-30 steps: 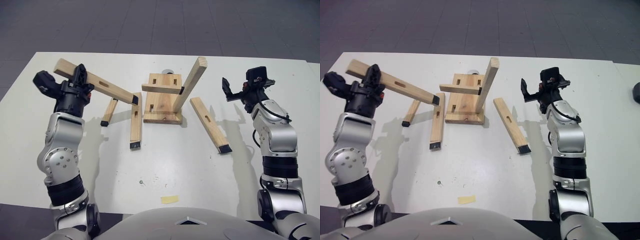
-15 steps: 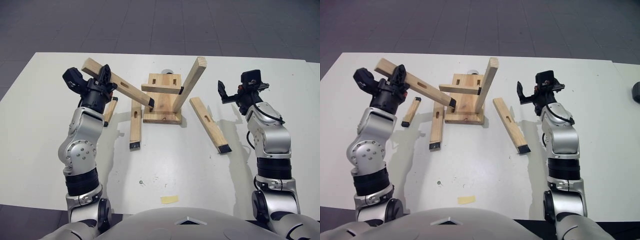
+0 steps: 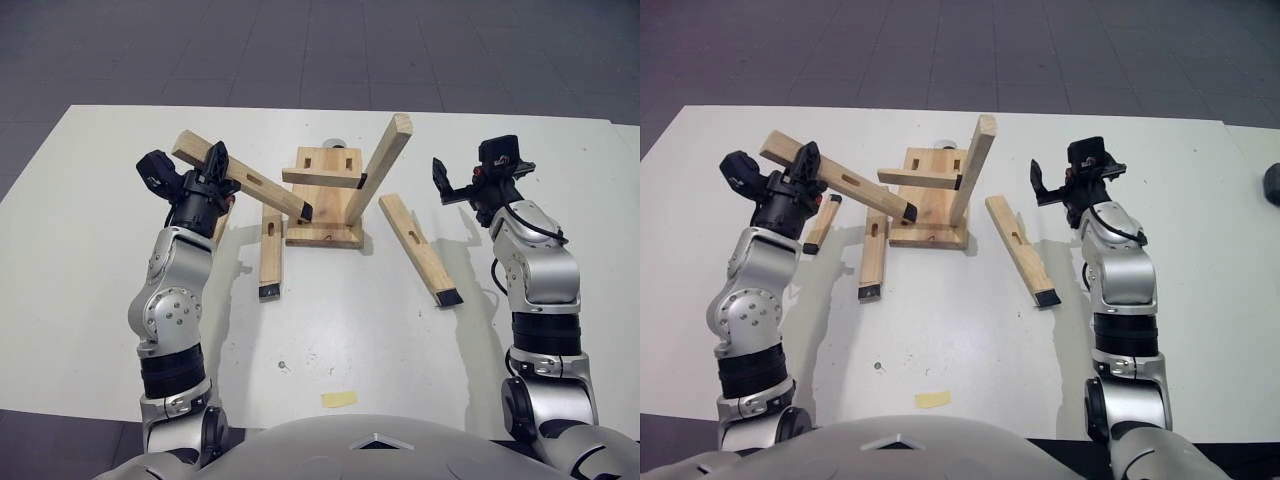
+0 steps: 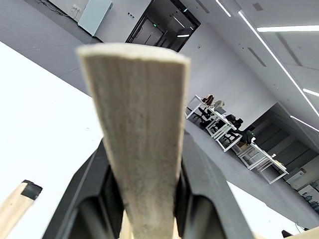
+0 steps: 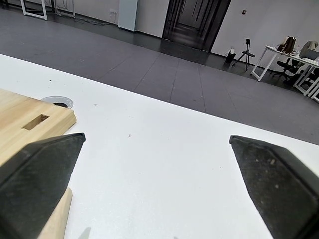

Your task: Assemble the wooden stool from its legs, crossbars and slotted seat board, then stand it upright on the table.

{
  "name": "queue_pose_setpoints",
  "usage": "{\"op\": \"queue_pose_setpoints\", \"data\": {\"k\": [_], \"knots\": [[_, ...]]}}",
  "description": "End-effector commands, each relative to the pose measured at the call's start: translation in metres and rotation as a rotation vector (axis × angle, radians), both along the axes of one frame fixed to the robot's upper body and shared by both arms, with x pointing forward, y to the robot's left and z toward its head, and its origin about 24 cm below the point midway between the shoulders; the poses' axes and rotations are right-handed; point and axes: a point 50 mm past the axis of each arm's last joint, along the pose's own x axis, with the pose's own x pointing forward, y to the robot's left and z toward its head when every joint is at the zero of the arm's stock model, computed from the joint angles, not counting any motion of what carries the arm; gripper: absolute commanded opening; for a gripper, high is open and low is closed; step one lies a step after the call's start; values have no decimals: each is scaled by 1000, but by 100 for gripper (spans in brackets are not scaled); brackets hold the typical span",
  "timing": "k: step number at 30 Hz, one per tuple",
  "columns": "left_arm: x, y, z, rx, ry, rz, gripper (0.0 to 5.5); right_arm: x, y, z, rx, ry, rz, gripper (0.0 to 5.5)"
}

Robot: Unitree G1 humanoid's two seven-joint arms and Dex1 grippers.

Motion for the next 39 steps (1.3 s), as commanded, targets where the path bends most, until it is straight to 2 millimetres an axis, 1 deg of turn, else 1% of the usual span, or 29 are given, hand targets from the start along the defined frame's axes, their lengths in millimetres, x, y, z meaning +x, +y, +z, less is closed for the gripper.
{"op": "queue_pose_setpoints", "data": {"k": [1,7,9,14,18,21,25,26,28,29,31,35,39], "knots": [[-6,5,-5,55,67,19,103,1,1,1,5,2,-2,540],[-2,8,-9,115,117,27,103,-1,4,1,-20,-11,-3,540],[0,6,-6,143,109,30,103,-1,7,3,-38,-22,9,540],[6,-4,10,251,50,7,103,0,15,9,-62,-50,28,540],[8,-12,11,312,36,-30,103,1,19,17,-71,-81,46,540],[10,-15,10,337,34,-39,103,1,25,35,-49,-140,73,540],[12,-15,4,371,43,-50,103,0,32,58,47,-211,121,540],[12,-15,2,380,48,-55,103,-1,31,66,69,-247,117,540],[14,-16,-2,395,55,-68,103,-4,29,89,154,-349,109,540],[15,-18,-4,404,58,-74,103,-6,32,99,197,-387,141,540],[17,-20,-6,413,58,-82,103,-10,39,108,270,-411,219,540],[21,-24,-9,420,53,-92,103,-16,48,107,309,-384,330,540],[22,-24,-10,426,53,-90,103,-22,64,89,241,-272,429,540]]}}
